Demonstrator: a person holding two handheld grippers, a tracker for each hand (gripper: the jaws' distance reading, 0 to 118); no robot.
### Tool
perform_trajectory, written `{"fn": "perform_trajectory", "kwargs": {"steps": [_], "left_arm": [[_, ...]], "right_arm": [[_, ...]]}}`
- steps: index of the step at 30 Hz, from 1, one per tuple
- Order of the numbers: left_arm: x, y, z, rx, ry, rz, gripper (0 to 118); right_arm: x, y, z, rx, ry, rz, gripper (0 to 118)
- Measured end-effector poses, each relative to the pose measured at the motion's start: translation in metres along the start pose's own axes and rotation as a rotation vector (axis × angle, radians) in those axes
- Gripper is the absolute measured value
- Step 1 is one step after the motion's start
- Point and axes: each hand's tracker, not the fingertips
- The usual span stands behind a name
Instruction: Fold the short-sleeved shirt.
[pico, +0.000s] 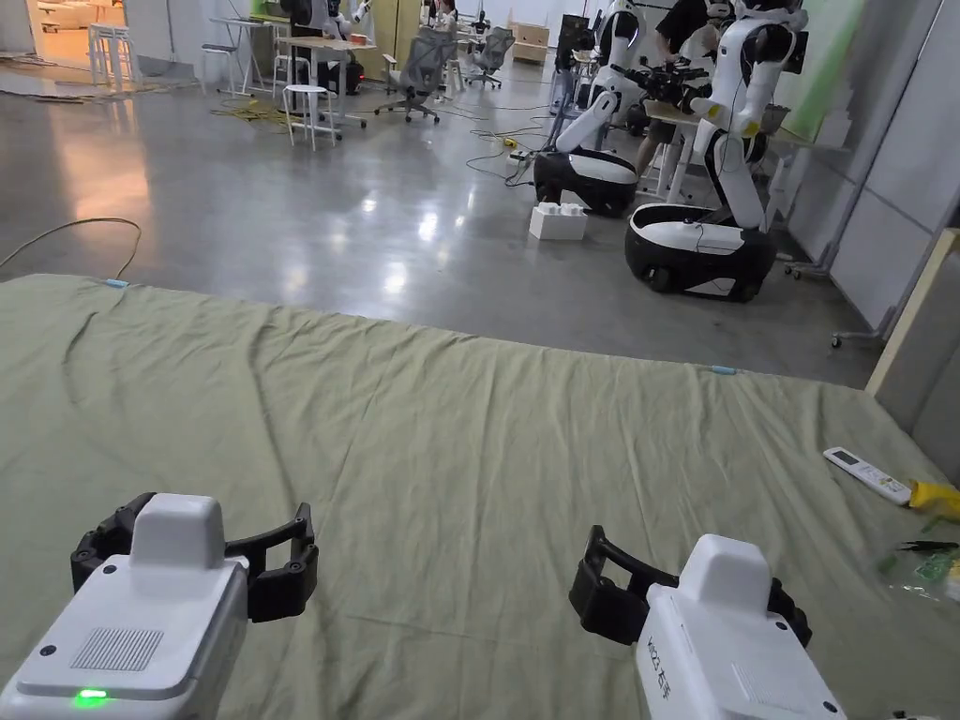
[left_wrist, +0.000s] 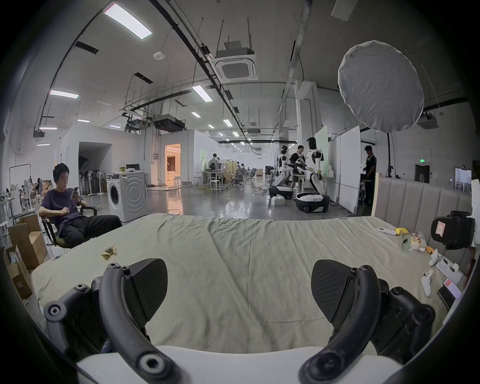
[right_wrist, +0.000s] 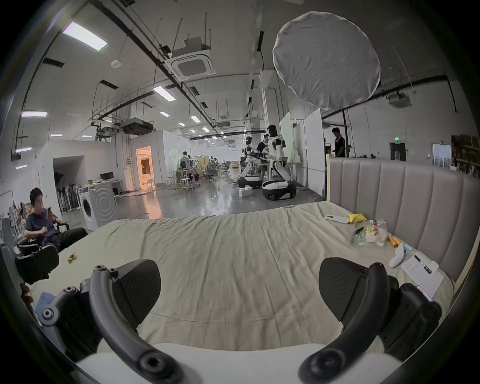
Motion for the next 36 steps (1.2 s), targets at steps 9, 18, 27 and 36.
{"fn": "perform_trajectory", "kwargs": {"steps": [9,18,27,36], "left_arm": [[-0.002,-0.004,-0.016,-0.053,-0.018,0.005,113],[0.0,-0.007,-0.016,-0.062,-0.042,0.006,113],[0.003,-0.005,-0.013,-0.041,-0.044,-0.008,118],[0.002,-0.002,-0.01,-0.035,-0.04,-0.003,118]], "right_arm": [[0.007,0.004,-0.004,-0.051,0.02,-0.1,118],[0.008,0.012,-0.01,-0.161,-0.069,-0.16,118],[0.012,0.013,-0.017,-0.179,-0.063,-0.171,118],[0.011,0.006,-0.026,-0.209,-0.064,-0.146,118]]}}
